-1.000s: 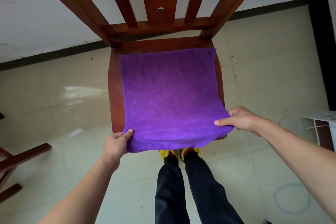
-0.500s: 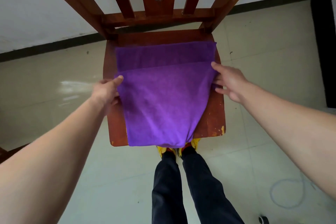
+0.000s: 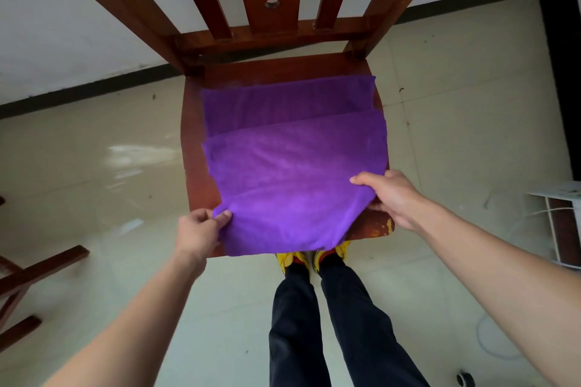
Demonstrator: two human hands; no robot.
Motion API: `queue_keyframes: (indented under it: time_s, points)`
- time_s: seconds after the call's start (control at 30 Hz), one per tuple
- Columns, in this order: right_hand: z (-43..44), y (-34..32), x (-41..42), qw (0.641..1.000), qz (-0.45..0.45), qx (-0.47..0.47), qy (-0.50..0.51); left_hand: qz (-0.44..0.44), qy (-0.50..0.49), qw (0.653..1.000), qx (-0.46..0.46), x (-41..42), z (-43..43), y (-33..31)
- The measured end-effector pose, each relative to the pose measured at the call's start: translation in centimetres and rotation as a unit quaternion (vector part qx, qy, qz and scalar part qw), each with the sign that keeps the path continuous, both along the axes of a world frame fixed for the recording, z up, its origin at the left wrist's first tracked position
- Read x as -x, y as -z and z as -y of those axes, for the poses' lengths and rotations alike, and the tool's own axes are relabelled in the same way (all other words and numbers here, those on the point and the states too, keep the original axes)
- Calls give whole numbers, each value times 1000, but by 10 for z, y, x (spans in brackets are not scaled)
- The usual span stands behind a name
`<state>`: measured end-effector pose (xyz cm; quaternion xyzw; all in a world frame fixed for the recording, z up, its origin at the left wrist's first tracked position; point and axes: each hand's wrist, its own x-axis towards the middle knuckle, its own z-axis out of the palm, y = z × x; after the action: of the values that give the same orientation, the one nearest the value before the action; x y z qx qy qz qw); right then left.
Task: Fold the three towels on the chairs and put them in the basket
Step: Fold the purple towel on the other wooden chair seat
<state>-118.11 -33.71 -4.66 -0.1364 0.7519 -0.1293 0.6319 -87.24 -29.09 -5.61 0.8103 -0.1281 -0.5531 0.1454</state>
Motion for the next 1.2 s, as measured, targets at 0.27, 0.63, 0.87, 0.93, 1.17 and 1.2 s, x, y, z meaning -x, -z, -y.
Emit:
queue_keyframes:
  time_s: [0.27, 0.63, 0.87, 0.93, 1.17, 1.2]
  points:
    - [84, -13, -14, 993, 69, 63, 68, 39, -59, 994, 88, -11, 99, 1]
    - [-34, 27, -48, 989, -74, 23, -122, 66, 104, 990, -62, 9, -32, 23]
    - [-14, -4, -48, 965, 166, -5, 205, -21, -13, 1000, 12, 10, -3, 5]
    - [12, -15, -49, 945, 230, 7, 231, -30, -24, 999, 30, 6, 22, 0]
    - [103, -28, -52, 964, 186, 83, 170, -42, -135, 986, 84, -16, 95, -6]
    - [105, -27, -50, 974, 151, 82, 146, -47, -141, 985, 84, -18, 97, -6]
